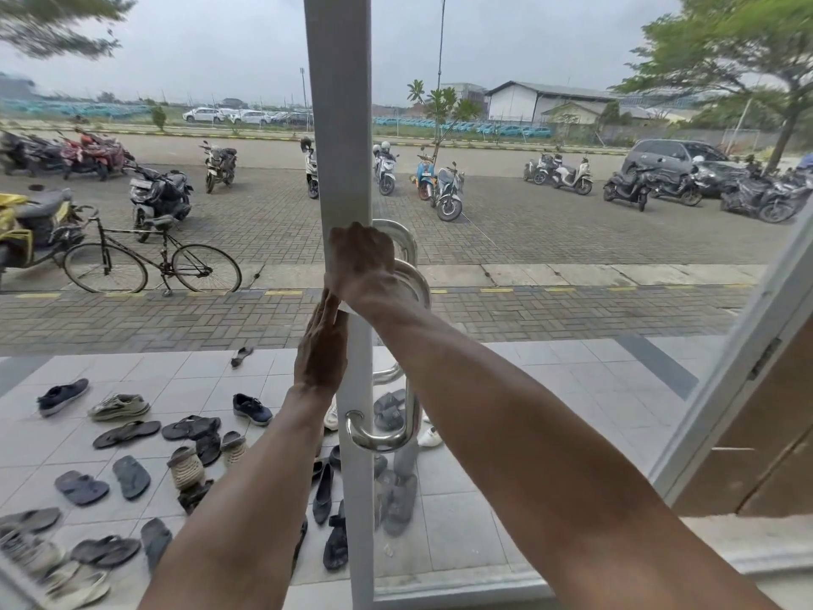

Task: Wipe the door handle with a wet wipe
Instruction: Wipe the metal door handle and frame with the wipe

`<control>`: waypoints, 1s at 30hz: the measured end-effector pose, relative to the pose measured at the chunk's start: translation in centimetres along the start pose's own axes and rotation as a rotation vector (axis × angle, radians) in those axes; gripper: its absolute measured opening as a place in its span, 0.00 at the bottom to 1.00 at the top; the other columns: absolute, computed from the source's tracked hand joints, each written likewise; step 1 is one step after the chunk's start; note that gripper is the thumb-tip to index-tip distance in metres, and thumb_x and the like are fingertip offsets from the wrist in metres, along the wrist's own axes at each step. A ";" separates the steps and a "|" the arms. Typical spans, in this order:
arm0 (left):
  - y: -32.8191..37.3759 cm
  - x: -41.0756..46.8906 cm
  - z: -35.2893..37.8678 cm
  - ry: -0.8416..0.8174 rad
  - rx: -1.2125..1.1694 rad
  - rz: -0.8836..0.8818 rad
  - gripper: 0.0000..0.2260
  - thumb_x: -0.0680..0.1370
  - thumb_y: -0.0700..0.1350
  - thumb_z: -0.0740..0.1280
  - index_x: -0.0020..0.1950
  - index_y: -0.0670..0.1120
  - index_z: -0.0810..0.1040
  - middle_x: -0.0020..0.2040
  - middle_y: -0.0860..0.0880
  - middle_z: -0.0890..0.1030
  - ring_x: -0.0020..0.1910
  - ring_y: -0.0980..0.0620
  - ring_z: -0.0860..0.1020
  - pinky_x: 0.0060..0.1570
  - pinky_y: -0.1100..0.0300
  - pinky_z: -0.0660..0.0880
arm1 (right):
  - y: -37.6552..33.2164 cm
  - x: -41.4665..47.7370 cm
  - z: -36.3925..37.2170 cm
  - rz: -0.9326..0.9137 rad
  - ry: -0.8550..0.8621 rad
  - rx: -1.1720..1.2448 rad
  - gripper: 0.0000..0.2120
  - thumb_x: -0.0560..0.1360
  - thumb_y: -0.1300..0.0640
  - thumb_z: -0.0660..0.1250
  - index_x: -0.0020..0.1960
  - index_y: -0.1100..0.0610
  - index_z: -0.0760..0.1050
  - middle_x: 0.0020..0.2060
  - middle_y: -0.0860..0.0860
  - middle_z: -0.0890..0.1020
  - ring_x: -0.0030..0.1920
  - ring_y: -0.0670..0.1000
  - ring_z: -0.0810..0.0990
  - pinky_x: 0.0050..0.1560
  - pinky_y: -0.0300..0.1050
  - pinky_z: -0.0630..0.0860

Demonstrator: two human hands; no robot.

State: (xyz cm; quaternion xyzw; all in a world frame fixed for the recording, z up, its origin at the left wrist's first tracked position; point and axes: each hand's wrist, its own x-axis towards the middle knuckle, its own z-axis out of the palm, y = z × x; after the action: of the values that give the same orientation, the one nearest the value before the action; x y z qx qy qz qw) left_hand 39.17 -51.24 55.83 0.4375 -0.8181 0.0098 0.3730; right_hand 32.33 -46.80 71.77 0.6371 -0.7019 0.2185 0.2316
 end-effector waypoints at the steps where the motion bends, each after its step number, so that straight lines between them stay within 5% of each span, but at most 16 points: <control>1: 0.2 -0.1 -0.1 0.004 -0.025 -0.016 0.35 0.69 0.22 0.65 0.76 0.37 0.63 0.77 0.40 0.64 0.74 0.40 0.68 0.64 0.49 0.74 | -0.5 0.3 0.1 0.030 -0.004 -0.004 0.08 0.75 0.60 0.68 0.53 0.56 0.83 0.47 0.52 0.87 0.49 0.54 0.86 0.46 0.43 0.78; 7: 0.8 -0.2 -0.8 -0.015 -0.165 -0.113 0.27 0.80 0.34 0.63 0.78 0.41 0.61 0.75 0.42 0.68 0.73 0.43 0.68 0.70 0.49 0.69 | -2.2 1.6 0.6 0.112 -0.009 -0.066 0.10 0.78 0.64 0.66 0.56 0.57 0.82 0.45 0.53 0.87 0.45 0.56 0.87 0.45 0.51 0.85; 10: 0.8 -0.2 -1.1 0.010 -0.166 -0.056 0.30 0.79 0.32 0.63 0.79 0.43 0.57 0.78 0.44 0.63 0.76 0.45 0.64 0.72 0.51 0.66 | -1.8 1.7 0.3 0.166 0.000 0.040 0.08 0.79 0.60 0.65 0.53 0.55 0.82 0.47 0.50 0.87 0.49 0.52 0.86 0.46 0.44 0.78; 16: -0.2 0.0 -0.3 0.007 0.009 0.045 0.41 0.69 0.22 0.63 0.80 0.41 0.57 0.81 0.44 0.52 0.79 0.46 0.57 0.71 0.60 0.62 | -0.2 2.0 -0.7 0.304 -0.215 0.271 0.08 0.75 0.58 0.69 0.38 0.56 0.77 0.39 0.51 0.84 0.44 0.53 0.85 0.53 0.49 0.82; 21: 0.0 0.0 -0.2 0.005 0.002 0.021 0.43 0.66 0.22 0.63 0.79 0.43 0.59 0.77 0.42 0.63 0.74 0.41 0.66 0.67 0.49 0.73 | 2.9 2.7 -2.1 0.327 -0.509 0.633 0.09 0.76 0.52 0.72 0.44 0.58 0.83 0.41 0.52 0.87 0.32 0.49 0.86 0.33 0.39 0.81; 25: 0.2 0.0 -0.3 -0.017 0.012 0.019 0.42 0.66 0.22 0.65 0.78 0.42 0.61 0.76 0.42 0.64 0.73 0.40 0.68 0.64 0.48 0.75 | 3.5 2.9 -2.5 0.344 -0.588 0.705 0.16 0.74 0.50 0.75 0.57 0.59 0.82 0.54 0.54 0.85 0.53 0.55 0.85 0.59 0.52 0.82; 28: 0.1 0.0 -0.2 -0.039 0.008 0.007 0.42 0.66 0.23 0.64 0.79 0.43 0.60 0.78 0.43 0.62 0.74 0.41 0.67 0.64 0.49 0.75 | 3.0 2.6 -2.3 0.301 -0.508 0.563 0.11 0.72 0.50 0.74 0.50 0.55 0.84 0.44 0.52 0.86 0.42 0.51 0.86 0.41 0.44 0.83; 30: 0.0 0.0 0.0 -0.035 0.006 0.009 0.42 0.67 0.23 0.64 0.79 0.43 0.59 0.79 0.44 0.58 0.75 0.42 0.65 0.65 0.52 0.73 | 2.1 2.0 -2.0 0.241 -0.398 0.366 0.06 0.73 0.51 0.71 0.44 0.54 0.82 0.37 0.48 0.84 0.35 0.48 0.82 0.32 0.38 0.74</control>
State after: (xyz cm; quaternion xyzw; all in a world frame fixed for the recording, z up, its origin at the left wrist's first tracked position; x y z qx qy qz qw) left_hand 39.20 -51.26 55.86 0.4350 -0.8265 0.0061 0.3573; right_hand 30.13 -46.95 74.57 0.6105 -0.7532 0.2382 -0.0567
